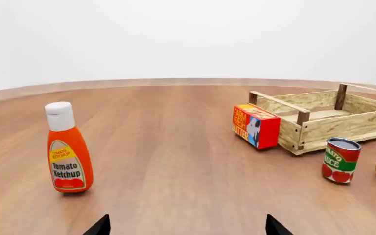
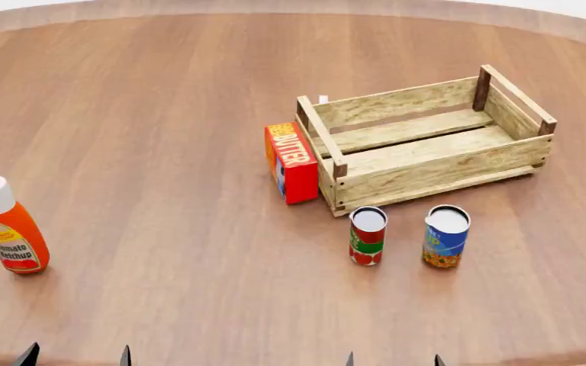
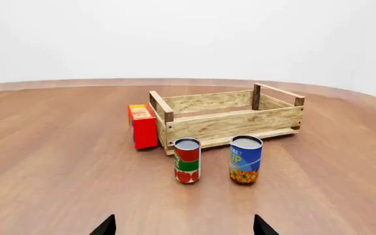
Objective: Pick up the tomato sauce, and put it in the wooden tray.
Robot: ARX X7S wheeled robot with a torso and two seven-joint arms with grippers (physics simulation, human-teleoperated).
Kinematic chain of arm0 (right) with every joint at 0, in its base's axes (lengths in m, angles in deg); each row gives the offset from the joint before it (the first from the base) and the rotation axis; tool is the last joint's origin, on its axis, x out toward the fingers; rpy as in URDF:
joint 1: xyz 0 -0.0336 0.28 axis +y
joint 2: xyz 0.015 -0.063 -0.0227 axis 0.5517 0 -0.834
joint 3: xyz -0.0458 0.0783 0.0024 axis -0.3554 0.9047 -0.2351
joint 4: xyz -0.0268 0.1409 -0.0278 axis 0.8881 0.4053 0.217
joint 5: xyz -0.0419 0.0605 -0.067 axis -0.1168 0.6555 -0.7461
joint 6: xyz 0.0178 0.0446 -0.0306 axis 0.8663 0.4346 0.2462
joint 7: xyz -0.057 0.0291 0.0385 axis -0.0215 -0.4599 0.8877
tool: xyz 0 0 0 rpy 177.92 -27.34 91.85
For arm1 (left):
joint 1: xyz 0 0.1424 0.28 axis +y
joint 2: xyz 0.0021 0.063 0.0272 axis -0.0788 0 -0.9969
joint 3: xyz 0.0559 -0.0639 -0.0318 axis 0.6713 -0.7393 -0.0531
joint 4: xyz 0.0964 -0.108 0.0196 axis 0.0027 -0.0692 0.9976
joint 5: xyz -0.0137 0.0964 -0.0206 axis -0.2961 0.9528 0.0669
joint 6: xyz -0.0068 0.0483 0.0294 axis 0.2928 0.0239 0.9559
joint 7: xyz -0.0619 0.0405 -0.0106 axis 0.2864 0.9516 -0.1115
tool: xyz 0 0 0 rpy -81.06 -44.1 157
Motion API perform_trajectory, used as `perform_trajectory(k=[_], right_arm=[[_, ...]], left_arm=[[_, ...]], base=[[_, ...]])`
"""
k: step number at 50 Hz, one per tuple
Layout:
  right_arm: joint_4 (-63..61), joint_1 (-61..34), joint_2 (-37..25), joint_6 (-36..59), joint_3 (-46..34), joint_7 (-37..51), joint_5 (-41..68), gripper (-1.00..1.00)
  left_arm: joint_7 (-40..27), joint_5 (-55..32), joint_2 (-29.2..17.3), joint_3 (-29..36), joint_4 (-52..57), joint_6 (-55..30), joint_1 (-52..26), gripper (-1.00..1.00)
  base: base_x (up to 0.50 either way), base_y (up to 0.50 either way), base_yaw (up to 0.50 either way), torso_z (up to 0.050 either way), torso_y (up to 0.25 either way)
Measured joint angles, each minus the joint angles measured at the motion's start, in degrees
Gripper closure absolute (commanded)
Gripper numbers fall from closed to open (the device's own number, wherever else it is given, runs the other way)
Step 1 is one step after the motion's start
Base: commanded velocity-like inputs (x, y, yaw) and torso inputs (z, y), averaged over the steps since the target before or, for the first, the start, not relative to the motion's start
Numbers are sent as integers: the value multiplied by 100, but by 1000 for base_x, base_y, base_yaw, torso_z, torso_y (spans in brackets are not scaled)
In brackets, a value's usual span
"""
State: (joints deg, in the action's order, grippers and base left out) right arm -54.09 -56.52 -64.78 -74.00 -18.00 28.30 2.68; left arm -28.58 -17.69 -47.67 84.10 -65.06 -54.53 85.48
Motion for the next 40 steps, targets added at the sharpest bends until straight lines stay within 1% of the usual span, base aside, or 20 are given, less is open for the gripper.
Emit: perform_trajectory(k=[2,28,40], right_arm=[[-78,77,-14,-35,-32,5,13,-100],[-149,43,-305,160,-417,440,199,-100],[-149,11,-409,228,-547,563,274,-100]], left_arm=[[19,-82,-18,-43,30,-22,14,-100],[-424,-230,-312,379,21,-67,-18,-100],[-523,-374,-407,479,29,-38,-17,-100]], base=[[0,0,0,0,0],[0,0,0,0,0],[0,0,0,0,0]])
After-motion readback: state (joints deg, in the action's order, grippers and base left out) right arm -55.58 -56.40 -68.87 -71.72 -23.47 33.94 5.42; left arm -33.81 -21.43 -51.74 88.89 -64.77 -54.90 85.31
